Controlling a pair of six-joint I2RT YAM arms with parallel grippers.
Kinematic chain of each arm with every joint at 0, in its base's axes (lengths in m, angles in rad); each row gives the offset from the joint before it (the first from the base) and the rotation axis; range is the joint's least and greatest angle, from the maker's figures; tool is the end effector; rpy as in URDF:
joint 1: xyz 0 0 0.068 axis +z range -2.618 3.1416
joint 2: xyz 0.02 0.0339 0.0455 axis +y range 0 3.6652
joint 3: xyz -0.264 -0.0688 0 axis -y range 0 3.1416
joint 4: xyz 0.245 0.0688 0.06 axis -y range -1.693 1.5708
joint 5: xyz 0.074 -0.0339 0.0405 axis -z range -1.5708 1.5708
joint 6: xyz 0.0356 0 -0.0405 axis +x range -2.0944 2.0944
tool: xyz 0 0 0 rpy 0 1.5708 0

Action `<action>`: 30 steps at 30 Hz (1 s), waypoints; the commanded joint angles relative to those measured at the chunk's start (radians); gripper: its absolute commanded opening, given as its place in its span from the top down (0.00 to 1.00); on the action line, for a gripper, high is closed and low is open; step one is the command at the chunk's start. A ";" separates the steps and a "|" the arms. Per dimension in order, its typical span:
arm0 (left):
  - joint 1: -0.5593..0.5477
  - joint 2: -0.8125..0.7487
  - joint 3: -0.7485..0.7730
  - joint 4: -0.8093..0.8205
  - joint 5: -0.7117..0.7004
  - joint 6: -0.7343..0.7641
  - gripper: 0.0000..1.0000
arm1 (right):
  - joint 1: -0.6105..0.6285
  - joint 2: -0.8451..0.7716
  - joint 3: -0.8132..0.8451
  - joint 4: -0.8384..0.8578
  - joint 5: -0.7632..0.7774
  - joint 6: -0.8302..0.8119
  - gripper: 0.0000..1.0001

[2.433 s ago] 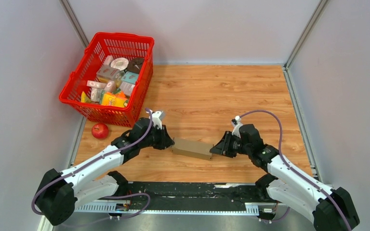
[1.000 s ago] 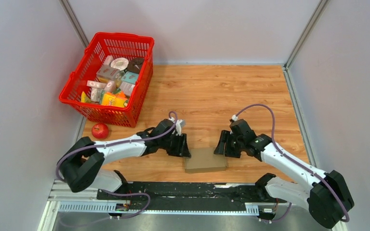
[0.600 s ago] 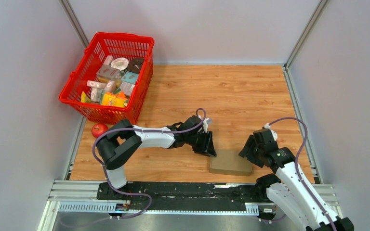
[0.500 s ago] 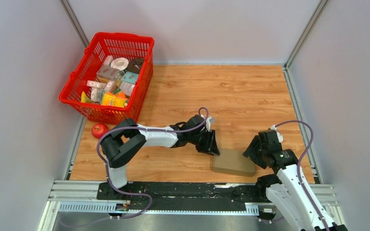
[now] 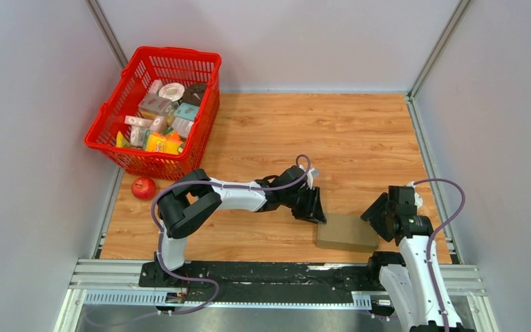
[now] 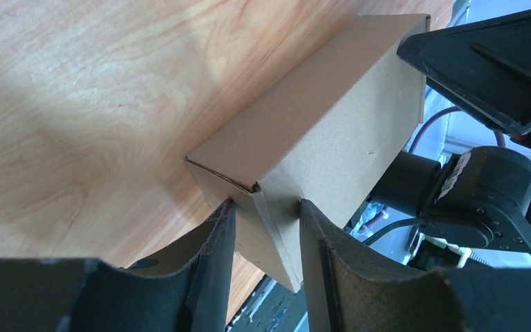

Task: Fold the paper box

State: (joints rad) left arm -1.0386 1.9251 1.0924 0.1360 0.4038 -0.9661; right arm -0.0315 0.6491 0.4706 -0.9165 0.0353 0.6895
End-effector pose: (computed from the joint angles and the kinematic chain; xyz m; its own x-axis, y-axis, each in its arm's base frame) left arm 0.1923 -0.3541 0.1517 -0.9628 0.1441 -0.2286 0.2695 0.5725 -0.7743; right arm 0.1115 -0.0048 0.1912 -0.6552 0.6567 -0.3734 0.6020 0.7525 0.2672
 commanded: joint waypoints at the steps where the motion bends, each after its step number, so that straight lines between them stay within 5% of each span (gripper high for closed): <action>1: -0.083 0.031 0.095 0.189 0.109 -0.052 0.55 | -0.008 0.012 0.022 0.085 -0.209 0.059 0.39; 11: -0.107 0.072 0.149 0.195 0.121 -0.068 0.55 | -0.079 0.029 0.034 0.108 -0.187 0.050 0.39; 21: -0.104 0.130 0.302 0.128 0.161 -0.045 0.62 | -0.349 0.174 0.016 0.214 -0.293 -0.028 0.40; 30: -0.077 0.203 0.409 0.134 0.277 -0.077 0.61 | -0.456 0.228 0.042 0.186 -0.347 -0.074 0.41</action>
State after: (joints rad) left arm -1.0908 2.1223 1.3914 0.0372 0.6018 -1.0100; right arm -0.4725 0.8974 0.5076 -0.6163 -0.0864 0.5705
